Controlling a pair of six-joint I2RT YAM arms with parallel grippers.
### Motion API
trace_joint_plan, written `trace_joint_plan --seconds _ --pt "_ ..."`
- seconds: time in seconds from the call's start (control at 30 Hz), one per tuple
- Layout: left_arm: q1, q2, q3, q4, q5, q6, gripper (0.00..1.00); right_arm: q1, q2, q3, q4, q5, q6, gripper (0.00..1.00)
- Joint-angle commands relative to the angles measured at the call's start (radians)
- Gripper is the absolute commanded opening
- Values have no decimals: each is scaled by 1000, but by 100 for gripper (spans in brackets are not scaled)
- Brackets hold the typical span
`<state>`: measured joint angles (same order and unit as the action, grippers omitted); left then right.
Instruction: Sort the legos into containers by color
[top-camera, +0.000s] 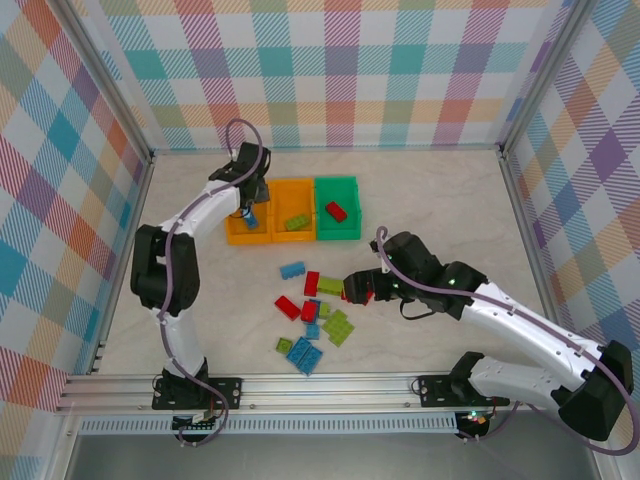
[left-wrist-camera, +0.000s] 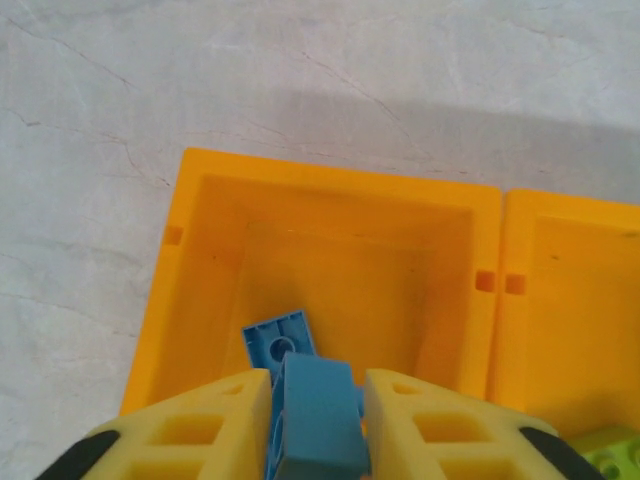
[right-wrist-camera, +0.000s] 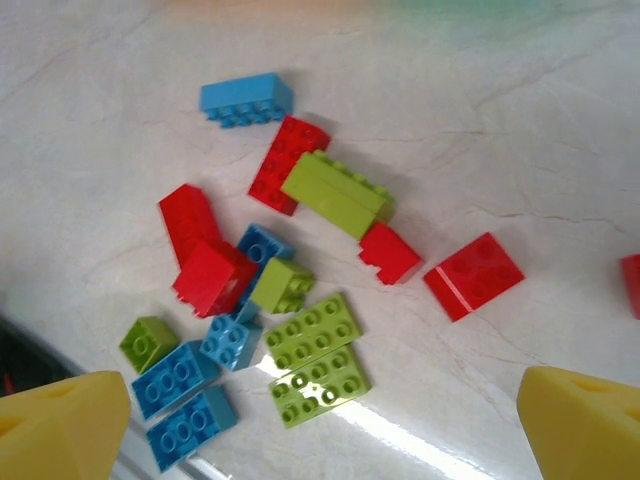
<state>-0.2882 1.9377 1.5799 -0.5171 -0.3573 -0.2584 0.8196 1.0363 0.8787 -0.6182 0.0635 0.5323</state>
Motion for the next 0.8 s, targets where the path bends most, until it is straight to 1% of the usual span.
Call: trace_joint_plan --seconds 0.0,0.1,0.2,0.27,0.37,0.43,0.5,0.6,0.63,0.7,0.77 --pt "17 3 55 7 9 4 39 1 -49 12 -57 171 102 100" --pt "20 -19 54 -2 33 2 48 -12 -90 -23 -53 225 135 100" --pt "14 -96 30 -26 105 -18 50 -52 -99 -53 -48 248 189 100" --pt "-6 -190 -15 -14 172 -25 52 -99 -89 -65 -43 246 217 100" --pt "-87 -349 -72 -17 224 6 54 -211 -38 -79 -22 190 242 100" --pt "-172 -455 -109 -27 241 71 55 -289 14 -91 1 143 279 100" --pt "-264 -549 -148 -34 230 140 58 -343 70 -98 13 122 355 100" --pt "-387 -657 -224 -55 224 280 66 -379 177 -88 39 82 426 100" --pt "-422 -685 -246 -70 239 326 68 -381 220 -74 38 75 444 100" --pt "-463 -746 -293 -86 293 404 73 -382 303 -45 28 64 470 100" --pt "-476 -826 -377 -61 408 507 78 -385 391 -3 -7 54 508 95"
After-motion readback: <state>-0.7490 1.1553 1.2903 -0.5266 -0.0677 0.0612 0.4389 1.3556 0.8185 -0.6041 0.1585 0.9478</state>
